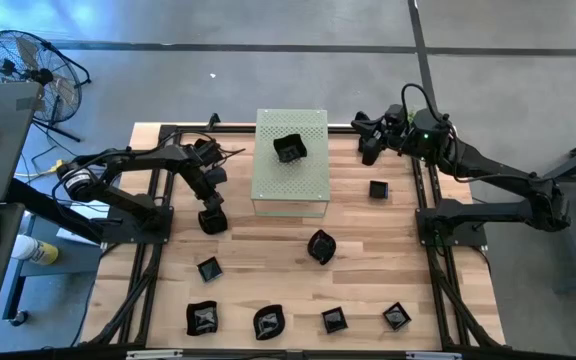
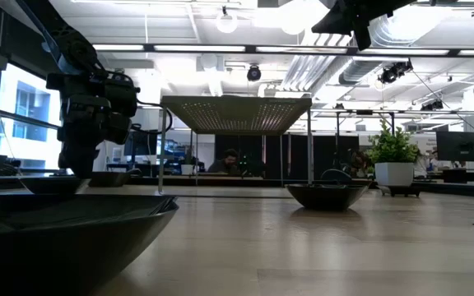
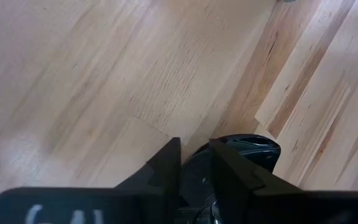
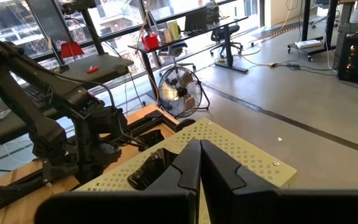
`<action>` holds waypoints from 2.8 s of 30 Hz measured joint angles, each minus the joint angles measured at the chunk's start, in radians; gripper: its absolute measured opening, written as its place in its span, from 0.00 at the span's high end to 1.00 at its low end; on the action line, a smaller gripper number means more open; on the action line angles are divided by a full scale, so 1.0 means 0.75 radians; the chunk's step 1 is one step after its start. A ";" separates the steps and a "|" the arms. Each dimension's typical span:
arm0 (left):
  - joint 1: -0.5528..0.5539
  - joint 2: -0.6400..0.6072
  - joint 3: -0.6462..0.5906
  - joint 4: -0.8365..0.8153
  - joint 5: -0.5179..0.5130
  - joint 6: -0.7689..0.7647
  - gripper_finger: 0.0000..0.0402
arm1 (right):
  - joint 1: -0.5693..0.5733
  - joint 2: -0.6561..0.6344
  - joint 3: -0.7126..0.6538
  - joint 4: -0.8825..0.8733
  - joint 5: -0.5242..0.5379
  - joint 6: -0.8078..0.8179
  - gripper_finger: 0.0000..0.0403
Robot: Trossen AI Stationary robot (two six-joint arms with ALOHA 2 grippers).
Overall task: Pick & Place Mini shaped plates
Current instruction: Put the left black leaf-shaped plate on the shelf
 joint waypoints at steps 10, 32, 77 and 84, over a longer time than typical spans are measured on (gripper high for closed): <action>0.000 0.000 0.000 0.001 0.039 0.015 0.99 | 0.000 0.000 0.000 0.000 0.000 -0.014 0.99; -0.003 -0.002 0.000 0.001 0.080 0.037 0.69 | 0.000 0.000 0.000 0.001 -0.001 -0.014 0.99; -0.016 -0.601 0.008 0.017 0.136 0.074 1.00 | 0.000 0.000 0.000 0.001 -0.001 -0.024 0.99; -0.008 -0.780 0.048 0.012 0.223 0.075 1.00 | 0.000 -0.001 0.000 0.001 -0.001 -0.024 0.99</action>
